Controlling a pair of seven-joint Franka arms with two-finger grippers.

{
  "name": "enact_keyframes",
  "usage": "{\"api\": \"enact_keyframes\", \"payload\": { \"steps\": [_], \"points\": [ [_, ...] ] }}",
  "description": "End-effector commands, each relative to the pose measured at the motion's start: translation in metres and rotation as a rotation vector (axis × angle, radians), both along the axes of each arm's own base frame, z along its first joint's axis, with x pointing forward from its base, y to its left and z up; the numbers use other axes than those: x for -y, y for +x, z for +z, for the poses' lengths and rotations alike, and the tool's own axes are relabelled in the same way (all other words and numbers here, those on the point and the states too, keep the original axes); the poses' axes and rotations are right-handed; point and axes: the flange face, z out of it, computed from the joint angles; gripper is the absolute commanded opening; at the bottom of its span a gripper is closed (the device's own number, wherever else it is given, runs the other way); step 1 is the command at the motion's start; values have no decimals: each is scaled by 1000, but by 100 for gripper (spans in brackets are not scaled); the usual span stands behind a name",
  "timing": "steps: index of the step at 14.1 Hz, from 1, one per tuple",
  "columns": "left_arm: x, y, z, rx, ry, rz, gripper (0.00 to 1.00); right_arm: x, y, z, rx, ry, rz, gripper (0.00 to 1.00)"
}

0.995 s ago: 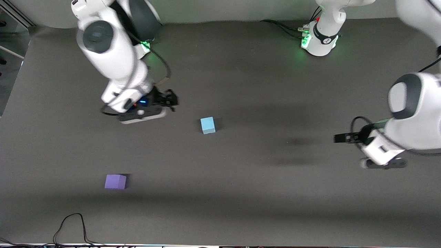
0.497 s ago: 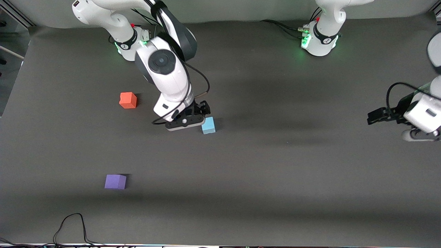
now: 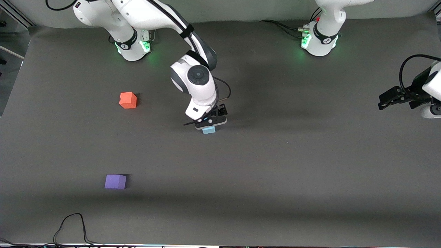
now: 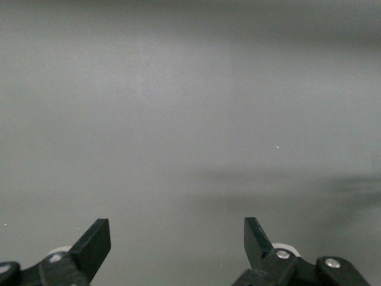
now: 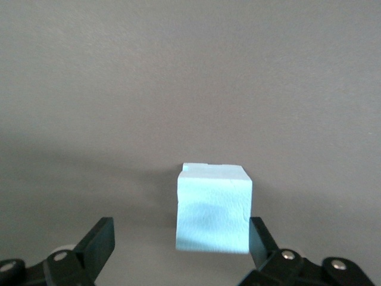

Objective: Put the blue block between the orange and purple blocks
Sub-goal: 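Grasp the blue block with the right gripper while the left gripper withdraws, then lift the blue block with the right gripper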

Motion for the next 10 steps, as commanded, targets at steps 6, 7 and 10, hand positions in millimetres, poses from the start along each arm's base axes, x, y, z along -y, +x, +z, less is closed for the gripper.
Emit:
{"api": "enact_keyframes", "payload": {
  "steps": [6, 7, 10],
  "points": [
    [10, -16, 22, -1, 7, -21, 100, 21, 5, -29, 30, 3, -18, 100],
    [12, -15, 26, 6, 3, -26, 100, 24, 5, -33, 32, 4, -21, 100],
    [18, -14, 25, -8, -1, -27, 100, 27, 2, -39, 24, -4, -22, 100]
  ]
}}
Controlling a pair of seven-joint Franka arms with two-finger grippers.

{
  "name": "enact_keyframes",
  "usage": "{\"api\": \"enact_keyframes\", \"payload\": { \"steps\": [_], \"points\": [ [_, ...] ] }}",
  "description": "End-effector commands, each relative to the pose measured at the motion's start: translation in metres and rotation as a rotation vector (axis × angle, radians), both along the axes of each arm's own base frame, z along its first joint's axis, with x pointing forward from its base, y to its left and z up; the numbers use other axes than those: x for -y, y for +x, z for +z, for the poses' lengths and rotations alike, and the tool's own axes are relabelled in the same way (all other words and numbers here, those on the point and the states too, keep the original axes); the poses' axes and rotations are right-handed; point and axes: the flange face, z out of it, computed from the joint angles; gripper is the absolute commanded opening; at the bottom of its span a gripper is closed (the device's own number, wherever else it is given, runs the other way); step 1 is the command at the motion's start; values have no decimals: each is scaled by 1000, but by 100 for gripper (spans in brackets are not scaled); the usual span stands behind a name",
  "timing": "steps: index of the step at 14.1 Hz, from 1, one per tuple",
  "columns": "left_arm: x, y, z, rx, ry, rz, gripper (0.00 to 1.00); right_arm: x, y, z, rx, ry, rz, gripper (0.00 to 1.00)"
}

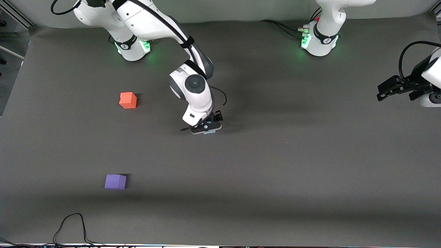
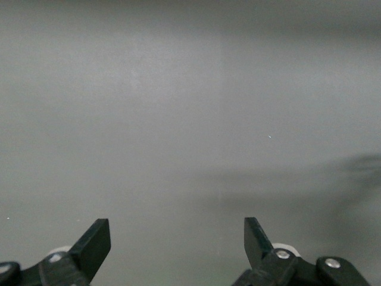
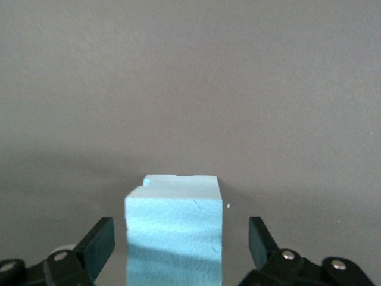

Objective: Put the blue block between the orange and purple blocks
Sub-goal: 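Lift the blue block with the right gripper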

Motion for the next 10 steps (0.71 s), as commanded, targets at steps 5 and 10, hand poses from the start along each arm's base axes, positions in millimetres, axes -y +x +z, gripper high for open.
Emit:
{"api": "enact_keyframes", "payload": {
  "steps": [5, 10],
  "points": [
    [10, -2, 4, -17, 7, -22, 100, 4, 0, -6, 8, 8, -5, 50],
    [10, -2, 3, -20, 7, -31, 100, 12, 8, 18, 5, 17, -31, 42]
  ]
}}
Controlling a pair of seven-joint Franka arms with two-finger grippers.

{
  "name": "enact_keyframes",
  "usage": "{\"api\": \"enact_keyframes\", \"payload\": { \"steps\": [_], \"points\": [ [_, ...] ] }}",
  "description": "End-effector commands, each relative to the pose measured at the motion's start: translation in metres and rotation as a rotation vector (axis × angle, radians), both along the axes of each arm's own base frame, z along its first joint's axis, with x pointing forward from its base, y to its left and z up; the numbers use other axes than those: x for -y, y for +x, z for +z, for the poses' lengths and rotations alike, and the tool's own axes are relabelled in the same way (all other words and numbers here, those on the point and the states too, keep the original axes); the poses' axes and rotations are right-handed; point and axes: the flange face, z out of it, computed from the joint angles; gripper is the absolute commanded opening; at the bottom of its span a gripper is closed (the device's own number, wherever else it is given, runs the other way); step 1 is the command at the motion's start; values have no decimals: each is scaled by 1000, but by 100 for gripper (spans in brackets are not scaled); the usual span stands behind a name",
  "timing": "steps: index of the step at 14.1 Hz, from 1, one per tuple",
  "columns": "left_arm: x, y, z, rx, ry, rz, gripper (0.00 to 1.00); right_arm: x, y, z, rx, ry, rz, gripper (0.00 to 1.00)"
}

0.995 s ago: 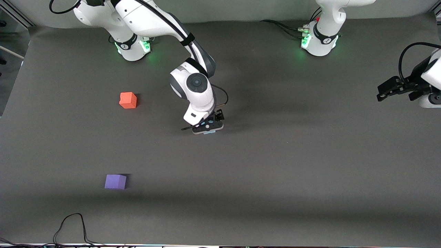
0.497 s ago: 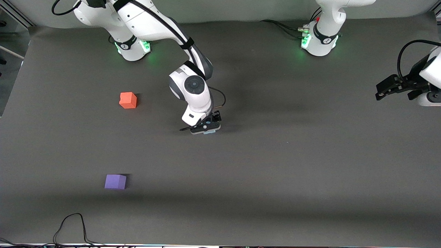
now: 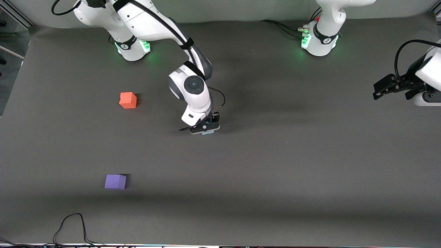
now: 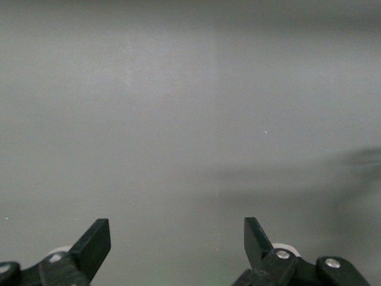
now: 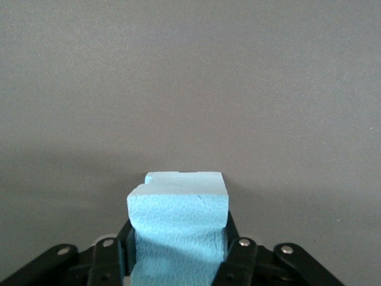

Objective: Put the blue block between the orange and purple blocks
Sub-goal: 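Lift the blue block with the right gripper, then carry the blue block between the orange and purple blocks and lower it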

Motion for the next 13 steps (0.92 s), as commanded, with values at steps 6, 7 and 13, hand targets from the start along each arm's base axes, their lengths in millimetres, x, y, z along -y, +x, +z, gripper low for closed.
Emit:
{"api": "enact_keyframes", "payload": {
  "steps": [6, 7, 13],
  "points": [
    [8, -1, 1, -9, 4, -30, 100, 135, 69, 162, -67, 15, -91, 42],
    [9, -1, 1, -9, 4, -32, 100, 162, 76, 180, -70, 20, -99, 42],
    [2, -1, 0, -14, 2, -21, 100, 330, 92, 166, -99, 51, -100, 42]
  ]
}}
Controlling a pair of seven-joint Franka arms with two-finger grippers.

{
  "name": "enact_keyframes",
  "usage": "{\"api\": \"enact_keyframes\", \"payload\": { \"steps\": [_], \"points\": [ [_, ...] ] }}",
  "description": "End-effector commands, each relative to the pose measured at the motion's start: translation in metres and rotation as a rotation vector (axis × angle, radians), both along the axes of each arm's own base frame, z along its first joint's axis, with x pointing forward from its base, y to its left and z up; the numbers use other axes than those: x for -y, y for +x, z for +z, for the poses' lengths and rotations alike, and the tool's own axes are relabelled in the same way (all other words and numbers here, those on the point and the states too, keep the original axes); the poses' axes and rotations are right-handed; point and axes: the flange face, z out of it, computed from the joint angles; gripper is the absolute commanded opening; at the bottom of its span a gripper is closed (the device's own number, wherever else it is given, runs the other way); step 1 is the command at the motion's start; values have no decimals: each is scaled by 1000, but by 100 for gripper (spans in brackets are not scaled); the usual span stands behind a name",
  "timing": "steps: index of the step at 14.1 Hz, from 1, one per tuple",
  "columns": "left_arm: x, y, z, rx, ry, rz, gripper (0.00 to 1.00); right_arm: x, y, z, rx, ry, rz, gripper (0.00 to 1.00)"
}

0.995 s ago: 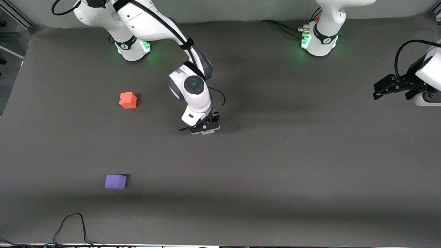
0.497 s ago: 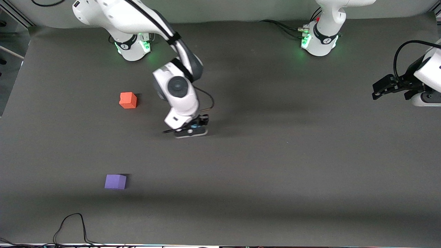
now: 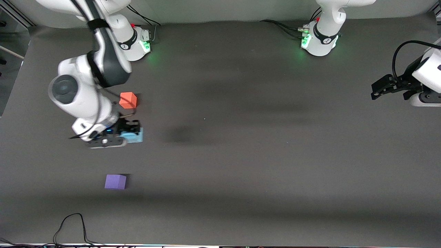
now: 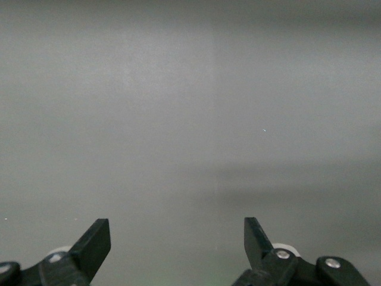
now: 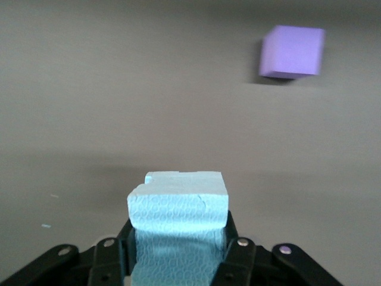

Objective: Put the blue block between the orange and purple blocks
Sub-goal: 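Carry the blue block between the orange and purple blocks and lower it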

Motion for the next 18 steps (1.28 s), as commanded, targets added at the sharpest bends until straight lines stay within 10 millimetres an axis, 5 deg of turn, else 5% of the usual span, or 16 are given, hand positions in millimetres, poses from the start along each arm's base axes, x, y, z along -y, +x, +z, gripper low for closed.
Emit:
{"api": "enact_keyframes", "payload": {
  "steps": [1, 4, 8, 12, 18],
  "points": [
    [-2, -1, 3, -8, 2, -16, 100, 51, -16, -52, -1, 61, 29, 42],
    [-2, -3, 2, -24, 3, -18, 100, 91, -21, -102, 17, 34, 37, 42],
    [-1, -7, 3, -44, 3, -20, 100, 97, -27, -151, 14, -14, 42, 42],
    [-1, -7, -1, -55, 15, -21, 100, 97, -29, -182, 23, 7, 8, 42],
    [-1, -10, 0, -68, 17, -31, 100, 96, -32, -200, 18, 27, 19, 48]
  ]
}}
